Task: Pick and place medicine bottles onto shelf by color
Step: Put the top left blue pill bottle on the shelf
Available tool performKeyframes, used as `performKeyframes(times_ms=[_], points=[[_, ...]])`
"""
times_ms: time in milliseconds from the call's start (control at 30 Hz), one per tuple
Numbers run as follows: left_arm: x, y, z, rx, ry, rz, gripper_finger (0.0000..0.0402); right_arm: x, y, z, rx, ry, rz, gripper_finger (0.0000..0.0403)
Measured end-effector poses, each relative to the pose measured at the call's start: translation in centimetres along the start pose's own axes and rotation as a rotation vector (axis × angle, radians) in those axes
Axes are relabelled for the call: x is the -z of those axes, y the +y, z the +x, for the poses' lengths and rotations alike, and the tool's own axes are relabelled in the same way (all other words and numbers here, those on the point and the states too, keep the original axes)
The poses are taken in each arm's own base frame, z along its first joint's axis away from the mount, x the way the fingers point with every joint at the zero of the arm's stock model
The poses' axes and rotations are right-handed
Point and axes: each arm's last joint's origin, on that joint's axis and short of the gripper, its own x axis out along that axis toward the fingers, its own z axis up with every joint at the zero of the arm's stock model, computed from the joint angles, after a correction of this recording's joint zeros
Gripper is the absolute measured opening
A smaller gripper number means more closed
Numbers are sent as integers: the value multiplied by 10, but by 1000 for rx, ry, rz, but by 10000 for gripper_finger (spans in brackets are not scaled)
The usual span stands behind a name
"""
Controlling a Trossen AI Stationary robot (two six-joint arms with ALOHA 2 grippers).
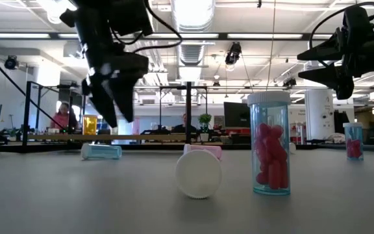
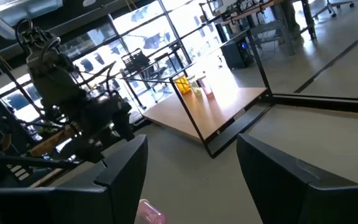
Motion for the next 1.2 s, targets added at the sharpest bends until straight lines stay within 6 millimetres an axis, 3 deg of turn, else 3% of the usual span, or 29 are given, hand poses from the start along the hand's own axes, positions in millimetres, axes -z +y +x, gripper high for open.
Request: performKeyframes(times_ms=[133, 300, 600, 833, 933, 1033, 1200], points=[[0, 4, -1, -74, -66, -507, 391, 0, 0, 0, 0, -1, 0, 237], [5, 6, 1, -82, -25, -1011, 391, 0, 0, 0, 0, -1, 0, 237], [10, 2, 1, -75, 206, -1623, 391, 0, 0, 0, 0, 0, 0, 237], [14, -3, -1, -202, 479, -2115, 391, 0, 0, 0, 0, 0, 0, 237], [16, -5, -2, -272, 575, -2240, 391, 0, 0, 0, 0, 0, 0, 237], [15, -5, -2, -275, 576, -2256, 391, 0, 0, 0, 0, 0, 0, 237], [15, -2, 1, -244, 454, -2275, 391, 0, 0, 0, 0, 0, 0, 237]])
